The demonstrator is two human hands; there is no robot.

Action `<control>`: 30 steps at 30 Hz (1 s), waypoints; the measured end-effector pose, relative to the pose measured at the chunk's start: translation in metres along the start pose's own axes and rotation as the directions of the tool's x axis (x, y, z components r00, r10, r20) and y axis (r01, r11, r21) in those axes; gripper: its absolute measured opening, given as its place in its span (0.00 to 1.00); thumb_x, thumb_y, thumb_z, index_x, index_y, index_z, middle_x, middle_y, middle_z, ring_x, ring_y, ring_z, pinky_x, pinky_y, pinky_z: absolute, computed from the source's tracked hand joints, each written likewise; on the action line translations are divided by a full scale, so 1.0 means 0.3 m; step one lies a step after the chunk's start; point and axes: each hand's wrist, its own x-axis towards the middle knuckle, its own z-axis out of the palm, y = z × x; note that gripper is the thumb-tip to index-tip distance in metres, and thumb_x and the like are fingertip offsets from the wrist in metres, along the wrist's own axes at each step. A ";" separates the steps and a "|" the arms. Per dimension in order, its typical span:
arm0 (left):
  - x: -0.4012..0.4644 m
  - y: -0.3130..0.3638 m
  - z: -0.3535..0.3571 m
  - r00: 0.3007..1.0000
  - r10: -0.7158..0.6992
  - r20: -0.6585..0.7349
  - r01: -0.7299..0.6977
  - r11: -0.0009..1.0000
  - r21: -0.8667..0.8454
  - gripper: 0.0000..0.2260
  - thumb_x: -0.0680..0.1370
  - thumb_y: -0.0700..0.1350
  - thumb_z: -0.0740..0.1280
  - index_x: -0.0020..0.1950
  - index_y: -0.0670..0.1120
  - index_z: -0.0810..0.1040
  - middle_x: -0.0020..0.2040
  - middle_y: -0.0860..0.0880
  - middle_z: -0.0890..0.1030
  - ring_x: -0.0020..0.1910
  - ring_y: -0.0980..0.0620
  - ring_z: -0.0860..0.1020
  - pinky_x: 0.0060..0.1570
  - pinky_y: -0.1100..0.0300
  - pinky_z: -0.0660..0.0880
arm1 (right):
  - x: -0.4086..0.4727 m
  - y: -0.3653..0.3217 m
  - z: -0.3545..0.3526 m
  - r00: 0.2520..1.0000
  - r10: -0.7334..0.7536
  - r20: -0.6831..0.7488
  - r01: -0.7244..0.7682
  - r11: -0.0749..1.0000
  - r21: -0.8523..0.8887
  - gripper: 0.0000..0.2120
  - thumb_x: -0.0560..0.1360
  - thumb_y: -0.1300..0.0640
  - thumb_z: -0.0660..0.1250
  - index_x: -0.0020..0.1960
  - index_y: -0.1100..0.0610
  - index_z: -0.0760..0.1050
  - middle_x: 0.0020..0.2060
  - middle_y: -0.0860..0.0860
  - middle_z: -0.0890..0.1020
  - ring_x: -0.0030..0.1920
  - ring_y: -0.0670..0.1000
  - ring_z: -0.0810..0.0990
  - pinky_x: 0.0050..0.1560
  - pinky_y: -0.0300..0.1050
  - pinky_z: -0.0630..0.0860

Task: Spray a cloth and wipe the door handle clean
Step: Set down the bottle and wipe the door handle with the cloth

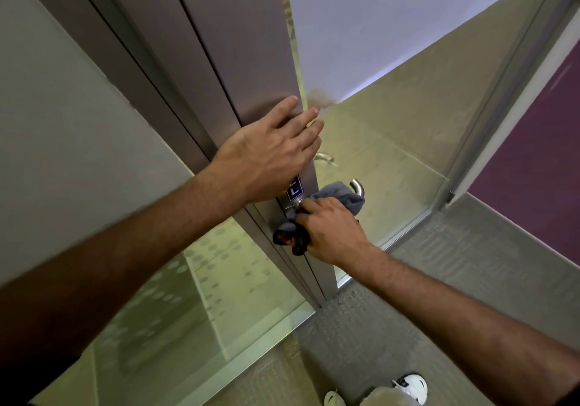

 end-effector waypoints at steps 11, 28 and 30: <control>-0.002 -0.007 -0.008 1.000 0.005 -0.030 -0.006 0.999 -0.041 0.20 0.81 0.49 0.56 0.72 0.46 0.74 0.80 0.39 0.63 0.81 0.41 0.60 0.78 0.37 0.50 | 0.095 0.057 -0.098 0.925 0.299 0.235 -0.328 0.940 0.098 0.09 0.69 0.50 0.66 0.48 0.50 0.80 0.39 0.50 0.81 0.48 0.55 0.79 0.65 0.57 0.62; 0.002 -0.002 -0.006 1.000 0.004 -0.030 -0.006 0.998 -0.056 0.23 0.81 0.48 0.55 0.74 0.45 0.71 0.80 0.39 0.63 0.81 0.41 0.59 0.78 0.38 0.50 | -0.109 0.155 0.051 0.990 -0.128 -0.054 0.129 0.992 0.018 0.12 0.68 0.53 0.75 0.52 0.50 0.85 0.59 0.48 0.83 0.69 0.55 0.74 0.75 0.68 0.56; 0.001 -0.004 -0.008 1.000 0.003 -0.021 -0.004 0.999 -0.045 0.25 0.79 0.47 0.52 0.75 0.45 0.70 0.81 0.39 0.62 0.81 0.41 0.59 0.78 0.38 0.49 | -0.104 0.223 0.053 0.984 -0.087 -0.153 0.086 0.996 -0.009 0.13 0.66 0.54 0.78 0.50 0.50 0.85 0.55 0.47 0.84 0.67 0.54 0.76 0.72 0.73 0.58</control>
